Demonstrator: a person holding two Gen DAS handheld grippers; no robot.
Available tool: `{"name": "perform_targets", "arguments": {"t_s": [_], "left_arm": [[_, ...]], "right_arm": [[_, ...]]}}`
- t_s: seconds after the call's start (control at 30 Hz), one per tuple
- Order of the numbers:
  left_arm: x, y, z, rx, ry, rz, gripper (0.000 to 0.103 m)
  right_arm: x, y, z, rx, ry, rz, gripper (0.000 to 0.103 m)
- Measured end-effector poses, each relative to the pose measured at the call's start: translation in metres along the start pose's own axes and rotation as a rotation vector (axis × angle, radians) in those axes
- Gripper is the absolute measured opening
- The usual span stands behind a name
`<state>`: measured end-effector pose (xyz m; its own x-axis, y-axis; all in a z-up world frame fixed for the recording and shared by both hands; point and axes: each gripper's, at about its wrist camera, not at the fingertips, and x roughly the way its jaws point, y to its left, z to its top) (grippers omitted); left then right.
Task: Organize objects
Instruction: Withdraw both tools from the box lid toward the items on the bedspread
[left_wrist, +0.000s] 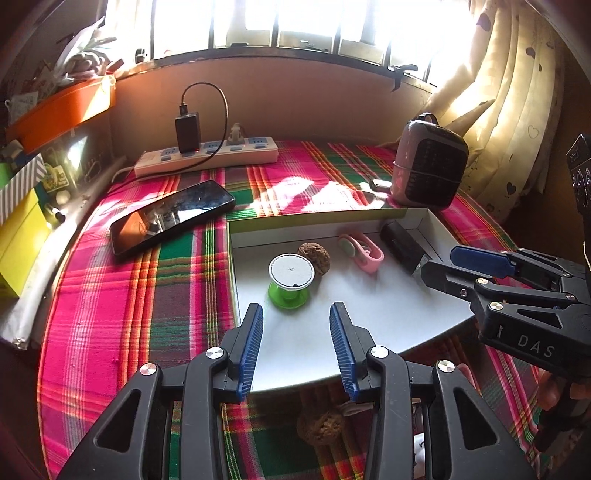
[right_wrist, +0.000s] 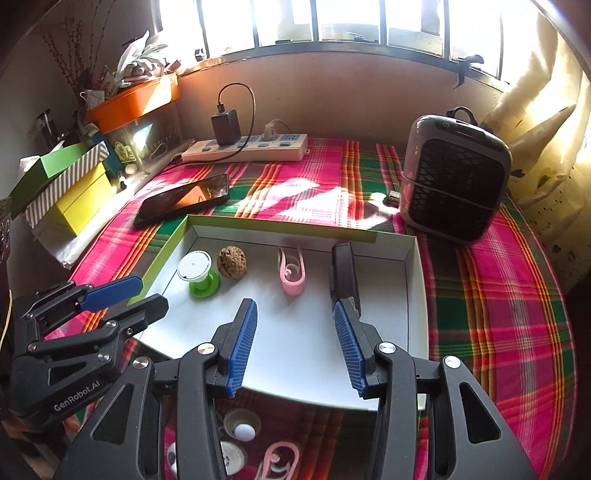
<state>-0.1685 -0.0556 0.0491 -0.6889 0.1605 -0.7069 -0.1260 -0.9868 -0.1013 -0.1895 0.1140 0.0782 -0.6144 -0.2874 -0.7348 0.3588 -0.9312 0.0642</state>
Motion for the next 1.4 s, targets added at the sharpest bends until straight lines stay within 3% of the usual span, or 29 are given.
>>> {"name": "perform_targets", "arguments": {"t_s": [0.3,0.7,1.1,1.4], "left_arm": [[-0.024,0.013,-0.029,-0.035,-0.008,-0.031,0.036],[-0.029,0.021,-0.058,-0.064,0.03,-0.087,0.039],[-0.009,0.006,-0.061,-0.022,0.109,-0.117,0.041],[-0.002,0.004,-0.057,-0.006,0.114,-0.11,0.041]], "right_arm": [[-0.028,-0.011,-0.038,0.061,-0.008,-0.038,0.046],[-0.033,-0.012,-0.069,0.096,0.015,-0.03,0.046],[-0.027,-0.006,-0.082,0.113,0.047,0.026,0.049],[-0.011,0.001,-0.085,0.079,0.092,-0.009,0.049]]}}
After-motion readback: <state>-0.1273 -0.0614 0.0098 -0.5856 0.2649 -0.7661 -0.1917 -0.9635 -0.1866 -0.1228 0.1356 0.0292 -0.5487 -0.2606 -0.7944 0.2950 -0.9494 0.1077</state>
